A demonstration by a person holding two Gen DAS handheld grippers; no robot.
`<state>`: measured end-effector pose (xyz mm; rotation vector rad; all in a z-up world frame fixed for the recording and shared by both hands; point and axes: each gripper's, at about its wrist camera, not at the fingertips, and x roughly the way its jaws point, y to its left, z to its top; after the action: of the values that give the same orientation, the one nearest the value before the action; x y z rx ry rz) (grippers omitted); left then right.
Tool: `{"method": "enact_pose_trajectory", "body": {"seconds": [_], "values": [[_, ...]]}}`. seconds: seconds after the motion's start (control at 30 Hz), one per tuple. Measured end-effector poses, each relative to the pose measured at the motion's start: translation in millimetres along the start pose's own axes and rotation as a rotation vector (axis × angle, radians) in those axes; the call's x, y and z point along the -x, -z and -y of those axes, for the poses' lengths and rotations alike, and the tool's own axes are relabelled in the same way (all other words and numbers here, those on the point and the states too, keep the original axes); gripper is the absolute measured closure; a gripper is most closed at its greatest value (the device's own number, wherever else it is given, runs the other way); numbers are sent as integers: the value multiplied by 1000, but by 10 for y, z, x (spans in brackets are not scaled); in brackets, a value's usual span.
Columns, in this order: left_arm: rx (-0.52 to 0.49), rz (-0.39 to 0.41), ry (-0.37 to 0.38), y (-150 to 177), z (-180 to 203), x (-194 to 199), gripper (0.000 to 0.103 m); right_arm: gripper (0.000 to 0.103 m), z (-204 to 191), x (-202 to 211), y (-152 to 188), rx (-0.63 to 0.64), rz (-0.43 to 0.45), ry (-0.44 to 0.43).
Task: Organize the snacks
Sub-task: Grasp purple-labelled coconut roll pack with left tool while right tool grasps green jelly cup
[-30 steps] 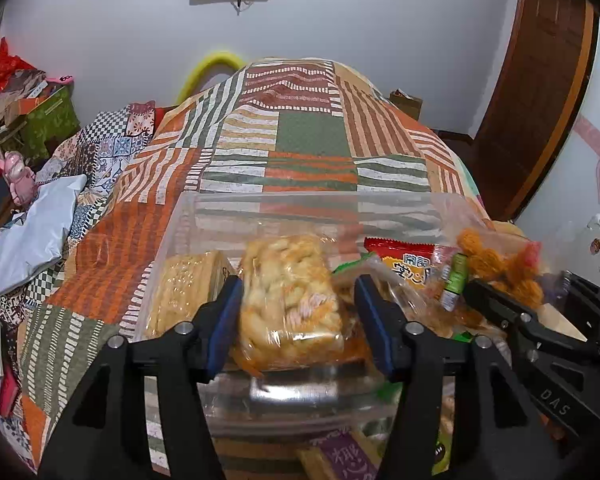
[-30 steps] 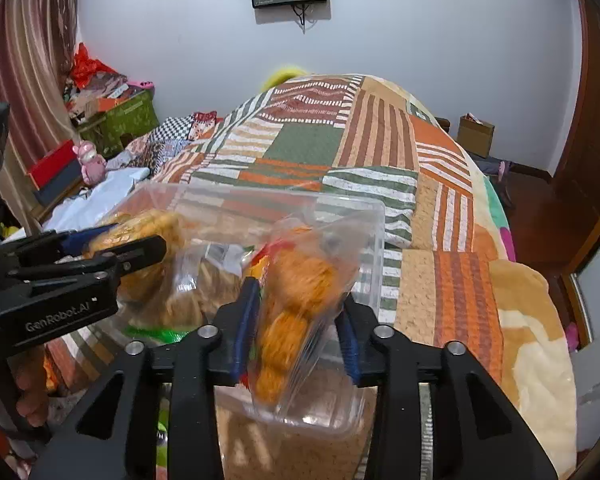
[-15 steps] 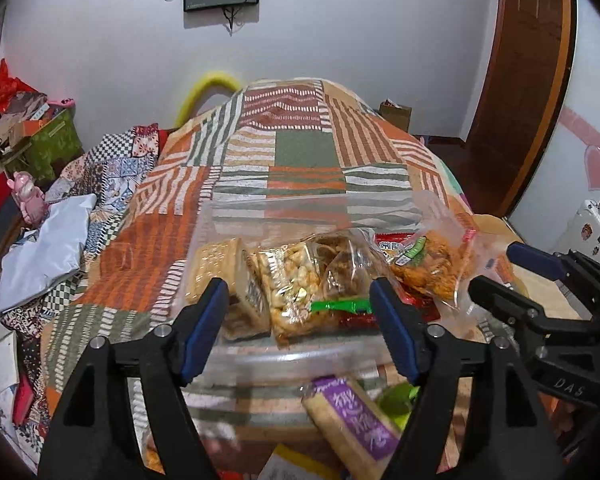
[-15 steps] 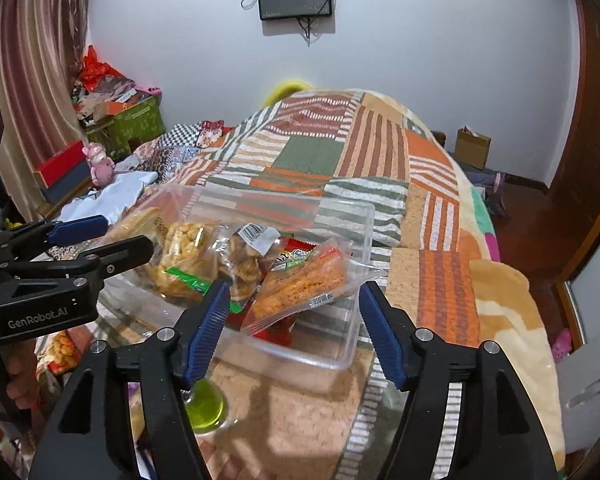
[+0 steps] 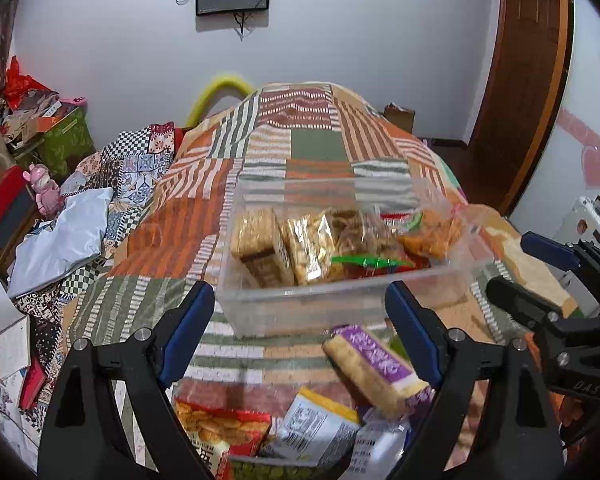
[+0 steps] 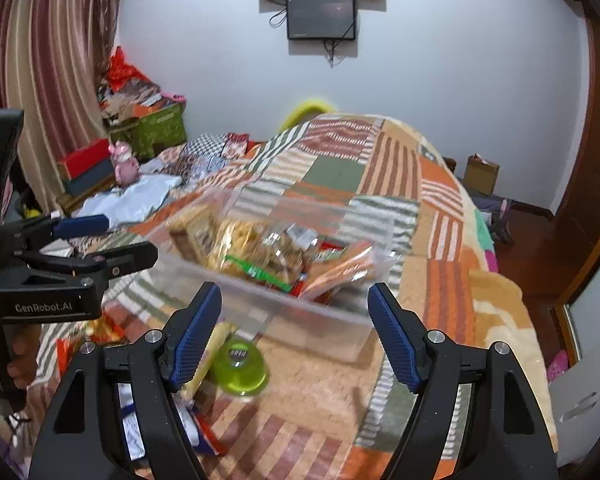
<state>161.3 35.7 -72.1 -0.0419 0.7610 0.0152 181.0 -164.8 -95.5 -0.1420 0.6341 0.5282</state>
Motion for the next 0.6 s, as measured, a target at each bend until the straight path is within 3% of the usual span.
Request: {"method": "enact_pose_trajectory", "body": {"seconds": [0.33, 0.6], "values": [[-49, -119, 49, 117, 197, -329, 15, 30, -10, -375, 369, 5, -157, -37], [-72, -232, 82, 216, 349, -635, 15, 30, 28, -424, 453, -17, -192, -86]]}}
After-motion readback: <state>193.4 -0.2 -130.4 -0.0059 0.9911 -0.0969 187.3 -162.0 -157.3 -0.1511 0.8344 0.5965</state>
